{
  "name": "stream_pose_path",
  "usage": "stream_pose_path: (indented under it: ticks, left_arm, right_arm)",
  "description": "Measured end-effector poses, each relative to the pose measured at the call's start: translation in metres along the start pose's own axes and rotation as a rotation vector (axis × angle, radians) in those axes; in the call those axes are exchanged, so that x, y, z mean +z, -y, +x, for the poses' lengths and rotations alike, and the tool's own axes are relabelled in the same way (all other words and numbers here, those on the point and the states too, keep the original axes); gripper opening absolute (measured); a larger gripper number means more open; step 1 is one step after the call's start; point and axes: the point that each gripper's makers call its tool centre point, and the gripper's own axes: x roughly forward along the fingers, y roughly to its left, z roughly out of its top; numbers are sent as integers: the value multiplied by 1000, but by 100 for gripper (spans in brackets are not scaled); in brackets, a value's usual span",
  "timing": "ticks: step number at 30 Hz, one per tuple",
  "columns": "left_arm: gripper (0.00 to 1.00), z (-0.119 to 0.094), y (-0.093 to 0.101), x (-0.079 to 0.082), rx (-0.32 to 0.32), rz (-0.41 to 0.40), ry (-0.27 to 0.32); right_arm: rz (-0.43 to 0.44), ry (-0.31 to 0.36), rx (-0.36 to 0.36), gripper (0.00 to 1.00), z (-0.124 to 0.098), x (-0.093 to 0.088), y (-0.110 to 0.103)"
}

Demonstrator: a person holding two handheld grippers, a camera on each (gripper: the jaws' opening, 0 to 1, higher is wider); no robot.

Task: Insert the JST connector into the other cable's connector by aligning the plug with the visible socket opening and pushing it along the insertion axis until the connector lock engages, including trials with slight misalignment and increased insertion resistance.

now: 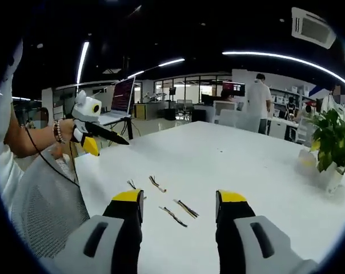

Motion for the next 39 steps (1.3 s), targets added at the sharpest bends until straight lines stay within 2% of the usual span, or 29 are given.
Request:
stream_pose_path:
  ticks: [1, 2, 4, 8, 16, 20, 25, 27, 31, 34, 36, 39]
  left_arm:
    - [99, 3, -4, 3, 2, 10, 0]
    - [99, 7, -9, 8, -5, 73, 8]
    - [99, 14, -17, 10, -6, 126, -1]
    - [99, 28, -19, 13, -61, 164, 15]
    - [99, 52, -25, 5, -127, 197, -6]
    - [99, 63, -29, 2, -171, 191, -3]
    - [98, 76, -40, -12, -180, 212, -51]
    - [95, 82, -45, -21, -173, 255, -86]
    - [92, 92, -46, -34, -196, 256, -126]
    - [83, 99, -45, -39, -223, 245, -135]
    - [73, 102, -41, -42, -253, 275, -138]
    - [70, 107, -36, -47, -279, 273, -149]
  right_arm:
    - [-8, 2, 12, 48, 3, 2, 1]
    - [-21, 9, 30, 47, 6, 4, 2]
    - [-51, 27, 67, 46, 14, 9, 3]
    - [-100, 13, 131, 41, 30, 9, 7]
    - [-147, -71, 219, 37, 63, -13, 16]
    - [-131, -99, 258, 36, 78, -26, 17]
    - [-131, -124, 291, 33, 94, -41, 20]
    - [-118, -134, 306, 31, 100, -46, 20]
    - [-127, -160, 330, 27, 111, -57, 19]
    - [-126, -166, 359, 23, 118, -60, 17]
    - [-140, -166, 377, 21, 123, -60, 14]
    - [-147, -181, 391, 21, 129, -65, 12]
